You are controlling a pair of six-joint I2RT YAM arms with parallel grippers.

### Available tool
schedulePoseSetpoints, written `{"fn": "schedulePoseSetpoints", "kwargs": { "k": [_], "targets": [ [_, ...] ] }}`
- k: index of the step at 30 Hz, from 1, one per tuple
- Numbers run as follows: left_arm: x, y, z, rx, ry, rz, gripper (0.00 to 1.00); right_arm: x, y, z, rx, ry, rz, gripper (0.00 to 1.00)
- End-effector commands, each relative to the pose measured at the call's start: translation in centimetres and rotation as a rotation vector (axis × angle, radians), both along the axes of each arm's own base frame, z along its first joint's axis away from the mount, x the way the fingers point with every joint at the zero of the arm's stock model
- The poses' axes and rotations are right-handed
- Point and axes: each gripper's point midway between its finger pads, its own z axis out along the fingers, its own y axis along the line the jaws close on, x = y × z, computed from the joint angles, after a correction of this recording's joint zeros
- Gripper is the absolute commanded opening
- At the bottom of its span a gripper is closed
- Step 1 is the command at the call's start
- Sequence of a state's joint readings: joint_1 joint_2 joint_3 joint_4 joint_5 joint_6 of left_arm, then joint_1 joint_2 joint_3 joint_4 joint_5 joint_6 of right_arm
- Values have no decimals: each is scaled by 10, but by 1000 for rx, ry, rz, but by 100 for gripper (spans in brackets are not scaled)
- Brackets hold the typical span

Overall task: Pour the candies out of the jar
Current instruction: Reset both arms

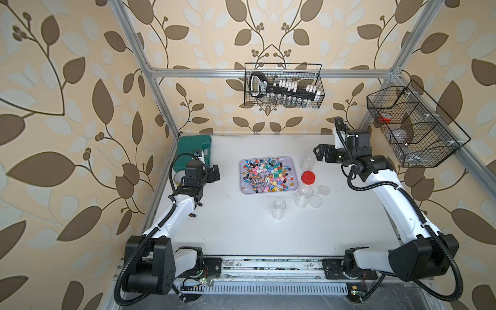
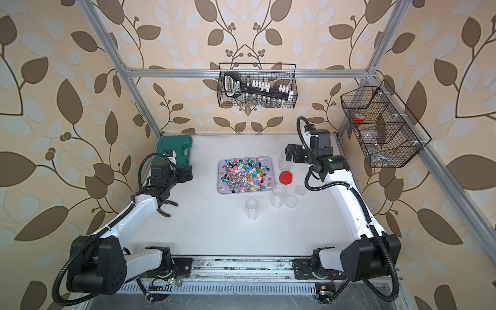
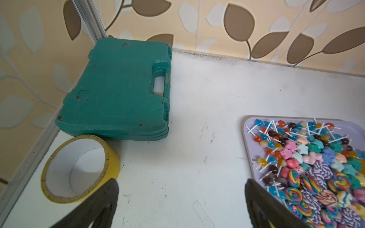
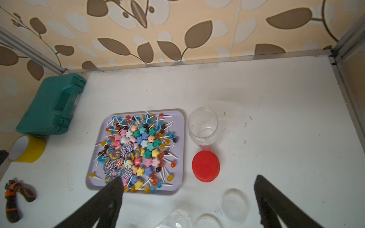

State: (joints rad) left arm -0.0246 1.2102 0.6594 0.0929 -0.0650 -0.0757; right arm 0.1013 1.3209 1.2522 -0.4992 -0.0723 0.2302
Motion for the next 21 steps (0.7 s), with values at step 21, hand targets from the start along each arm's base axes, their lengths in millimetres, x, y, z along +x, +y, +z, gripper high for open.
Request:
{"fn": "schedulePoseSetpoints", "kwargs": {
  "k": [21],
  "targets": [
    [9, -20, -33, 53, -86, -159, 99, -6, -58, -116, -213, -337, -129, 99]
  ]
}}
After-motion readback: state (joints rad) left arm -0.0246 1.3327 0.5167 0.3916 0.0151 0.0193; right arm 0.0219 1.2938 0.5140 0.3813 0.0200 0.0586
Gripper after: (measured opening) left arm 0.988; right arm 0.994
